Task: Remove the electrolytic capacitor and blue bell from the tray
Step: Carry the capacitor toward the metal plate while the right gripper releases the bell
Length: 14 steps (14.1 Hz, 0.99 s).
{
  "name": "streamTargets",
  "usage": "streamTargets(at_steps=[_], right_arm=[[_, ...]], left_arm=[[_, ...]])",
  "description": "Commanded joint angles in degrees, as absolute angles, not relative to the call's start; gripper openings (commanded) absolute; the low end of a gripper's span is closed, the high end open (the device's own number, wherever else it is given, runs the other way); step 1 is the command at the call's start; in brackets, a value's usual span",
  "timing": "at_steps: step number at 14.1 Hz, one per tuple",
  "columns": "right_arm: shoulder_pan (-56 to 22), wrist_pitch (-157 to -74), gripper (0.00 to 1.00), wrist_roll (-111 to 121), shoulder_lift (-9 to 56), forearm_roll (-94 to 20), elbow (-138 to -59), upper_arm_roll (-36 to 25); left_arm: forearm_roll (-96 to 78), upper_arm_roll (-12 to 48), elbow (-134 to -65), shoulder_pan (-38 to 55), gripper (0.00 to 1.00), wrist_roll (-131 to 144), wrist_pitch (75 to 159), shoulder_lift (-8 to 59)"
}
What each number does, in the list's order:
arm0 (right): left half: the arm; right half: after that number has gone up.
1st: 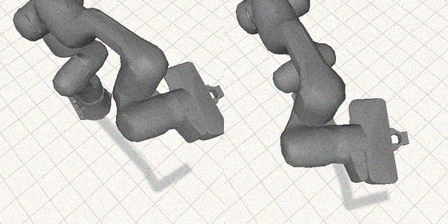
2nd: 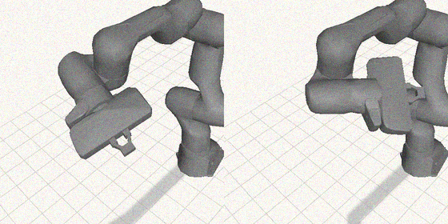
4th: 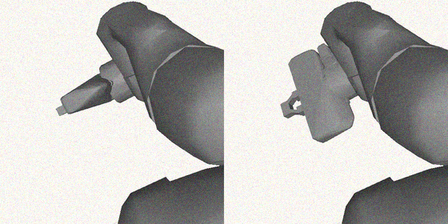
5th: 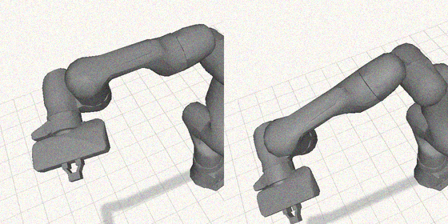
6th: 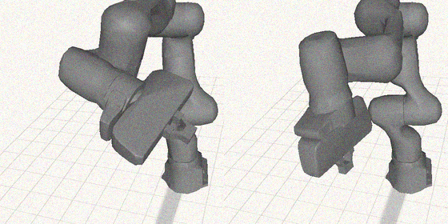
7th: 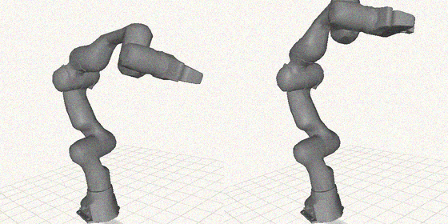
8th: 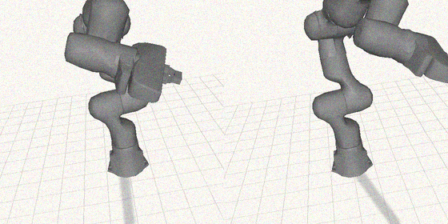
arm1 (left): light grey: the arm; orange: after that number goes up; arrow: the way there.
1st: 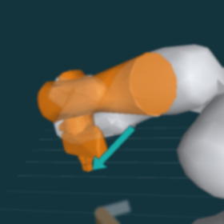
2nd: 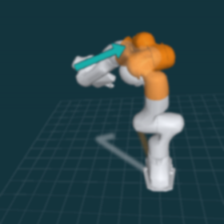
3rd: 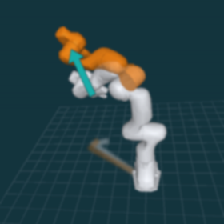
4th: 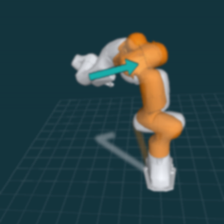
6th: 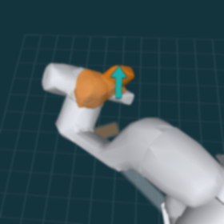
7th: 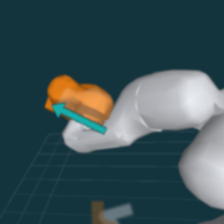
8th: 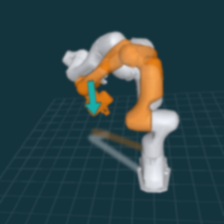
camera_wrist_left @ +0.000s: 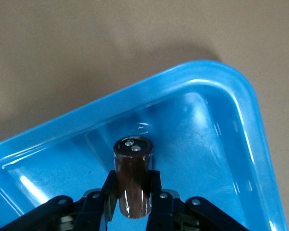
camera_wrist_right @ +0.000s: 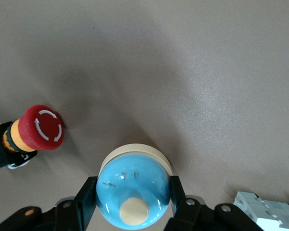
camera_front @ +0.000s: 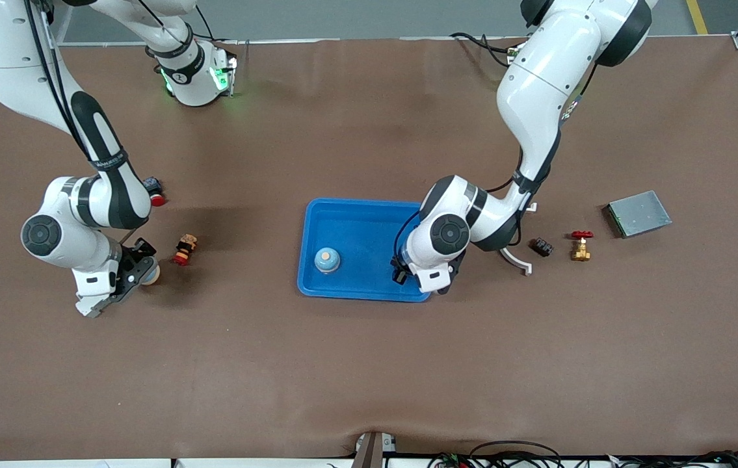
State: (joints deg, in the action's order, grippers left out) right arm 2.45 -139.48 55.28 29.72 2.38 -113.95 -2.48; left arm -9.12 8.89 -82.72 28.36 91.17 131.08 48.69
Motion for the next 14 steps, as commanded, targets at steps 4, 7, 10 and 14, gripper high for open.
streamTargets(at_steps=[4,7,10,14], right_arm=[[4.66,-140.01,0.62,55.81,29.62,3.25,-114.08,-1.41],[4.92,-139.83,1.0,55.72,29.62,3.16,-114.08,-1.41],[4.75,-138.09,1.0,55.02,28.92,3.08,-113.91,-1.41],[2.82,-126.94,1.0,48.11,24.62,2.29,-110.31,-0.88]], left_arm=[[-4.13,8.0,-81.74,26.47,0.0,90.09,122.8,41.85],[-4.22,8.0,-82.0,23.39,0.0,82.82,116.65,35.97],[-3.96,7.91,-82.35,19.17,0.0,75.0,109.01,32.27],[-3.78,8.09,-82.53,9.52,0.0,60.86,99.43,28.05]])
